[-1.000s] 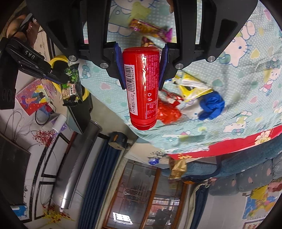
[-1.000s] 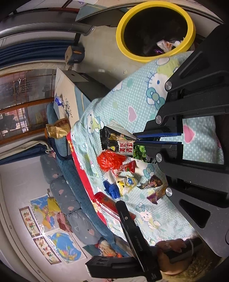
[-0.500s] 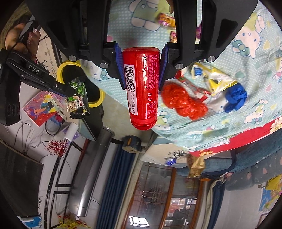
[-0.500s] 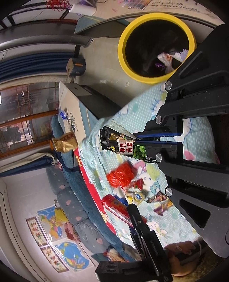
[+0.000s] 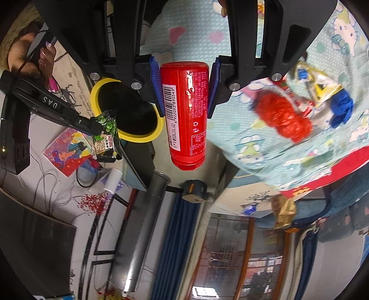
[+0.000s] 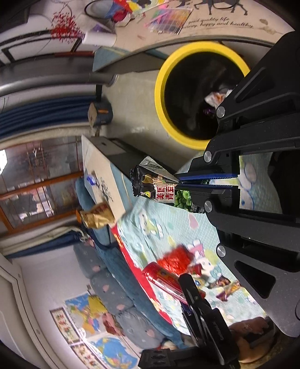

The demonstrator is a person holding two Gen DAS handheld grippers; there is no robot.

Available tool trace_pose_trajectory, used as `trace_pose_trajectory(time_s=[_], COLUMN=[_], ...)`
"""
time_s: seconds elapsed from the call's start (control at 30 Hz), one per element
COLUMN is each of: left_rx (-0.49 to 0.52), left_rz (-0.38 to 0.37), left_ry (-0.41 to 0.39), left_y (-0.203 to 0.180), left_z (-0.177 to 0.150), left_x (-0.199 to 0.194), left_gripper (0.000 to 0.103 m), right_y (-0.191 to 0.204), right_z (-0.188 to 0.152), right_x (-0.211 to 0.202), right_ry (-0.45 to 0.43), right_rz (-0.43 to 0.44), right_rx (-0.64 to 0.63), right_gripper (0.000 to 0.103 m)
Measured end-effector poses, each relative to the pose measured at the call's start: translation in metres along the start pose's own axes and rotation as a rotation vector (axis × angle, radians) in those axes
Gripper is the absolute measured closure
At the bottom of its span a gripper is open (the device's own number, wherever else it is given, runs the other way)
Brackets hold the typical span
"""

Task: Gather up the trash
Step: 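Carry the red tube and green snack packet over the yellow bin with both grippers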

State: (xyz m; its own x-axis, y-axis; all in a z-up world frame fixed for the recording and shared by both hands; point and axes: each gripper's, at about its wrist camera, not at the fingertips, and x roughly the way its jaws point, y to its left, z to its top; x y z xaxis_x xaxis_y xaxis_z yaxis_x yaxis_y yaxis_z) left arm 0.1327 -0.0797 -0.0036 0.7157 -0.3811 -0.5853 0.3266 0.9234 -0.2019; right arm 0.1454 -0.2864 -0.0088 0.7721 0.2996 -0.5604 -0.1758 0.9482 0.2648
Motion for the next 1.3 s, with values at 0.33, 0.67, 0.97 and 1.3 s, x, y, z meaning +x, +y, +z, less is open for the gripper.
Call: trace_pose_trajectory(time_s=[0.33,0.67,0.97,1.3], left_rx=[0.063,0.148,0.203,0.215], left_rz=[-0.068,-0.123,-0.167,-0.216], left_ry=[0.015,0.037,0.083,0.131], left_y=[-0.039,-0.086,-0.114,-0.131], left_z=[0.012,0.021,0.02,0.01], left_x=[0.026,0.056,0.09,0.124], left_gripper=[0.07,0.07,0.07,0.07], right_y=[-0.047,-0.097,-0.131,-0.149], right_z=[0.008,0.013,0.006,-0.006], right_x=[-0.014,-0.025,-0.025,-0.009], right_ry=[-0.041,-0.068,-0.056,-0.001], right_rz=[-0.107,-0.218,-0.277,-0.297], right_rx=[0.078,0.133,0.17,0.17], right_gripper=[0.101,0.101,0.101,0.101])
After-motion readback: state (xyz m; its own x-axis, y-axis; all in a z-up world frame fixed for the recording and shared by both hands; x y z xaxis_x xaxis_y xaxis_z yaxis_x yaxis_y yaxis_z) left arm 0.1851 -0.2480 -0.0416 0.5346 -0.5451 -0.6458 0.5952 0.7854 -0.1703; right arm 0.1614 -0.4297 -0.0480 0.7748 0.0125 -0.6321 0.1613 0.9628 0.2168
